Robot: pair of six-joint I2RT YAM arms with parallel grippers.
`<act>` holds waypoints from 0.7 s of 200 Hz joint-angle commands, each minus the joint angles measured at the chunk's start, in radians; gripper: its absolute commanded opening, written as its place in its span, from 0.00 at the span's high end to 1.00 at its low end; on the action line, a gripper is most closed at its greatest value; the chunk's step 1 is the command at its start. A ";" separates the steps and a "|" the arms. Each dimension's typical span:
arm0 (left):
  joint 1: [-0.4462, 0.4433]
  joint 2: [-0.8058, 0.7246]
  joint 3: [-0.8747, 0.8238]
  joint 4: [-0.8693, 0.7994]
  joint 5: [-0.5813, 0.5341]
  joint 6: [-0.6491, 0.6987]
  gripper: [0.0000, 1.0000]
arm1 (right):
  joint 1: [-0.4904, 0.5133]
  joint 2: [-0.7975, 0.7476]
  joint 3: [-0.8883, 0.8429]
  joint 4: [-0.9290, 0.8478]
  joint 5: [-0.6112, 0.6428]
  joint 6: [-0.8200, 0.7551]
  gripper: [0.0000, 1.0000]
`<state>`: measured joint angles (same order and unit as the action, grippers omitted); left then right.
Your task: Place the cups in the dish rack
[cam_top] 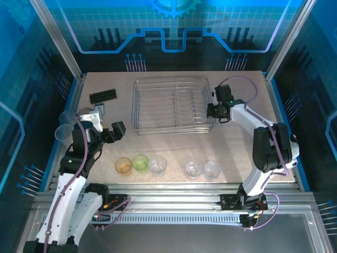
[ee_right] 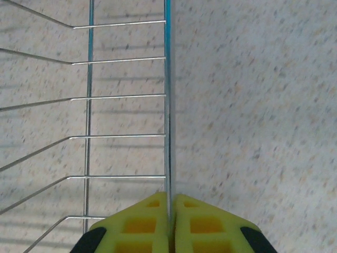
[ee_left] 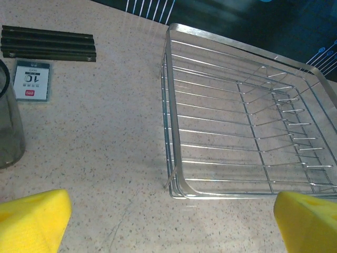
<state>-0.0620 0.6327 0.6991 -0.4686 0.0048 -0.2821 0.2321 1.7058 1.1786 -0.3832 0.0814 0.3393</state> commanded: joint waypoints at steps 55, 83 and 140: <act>-0.007 -0.060 0.028 -0.112 0.014 -0.026 0.01 | 0.128 -0.196 -0.224 -0.089 0.009 0.193 1.00; -0.008 -0.062 0.024 -0.115 0.031 -0.032 0.01 | 0.159 -0.239 -0.279 -0.098 0.013 0.225 1.00; -0.010 -0.065 0.021 -0.123 0.050 -0.029 0.01 | 0.191 -0.307 -0.293 -0.162 0.038 0.253 1.00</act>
<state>-0.0639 0.5804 0.6991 -0.5724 0.0246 -0.2981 0.3943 1.4273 0.9039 -0.4294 0.1452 0.5461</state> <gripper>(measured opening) 0.992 0.069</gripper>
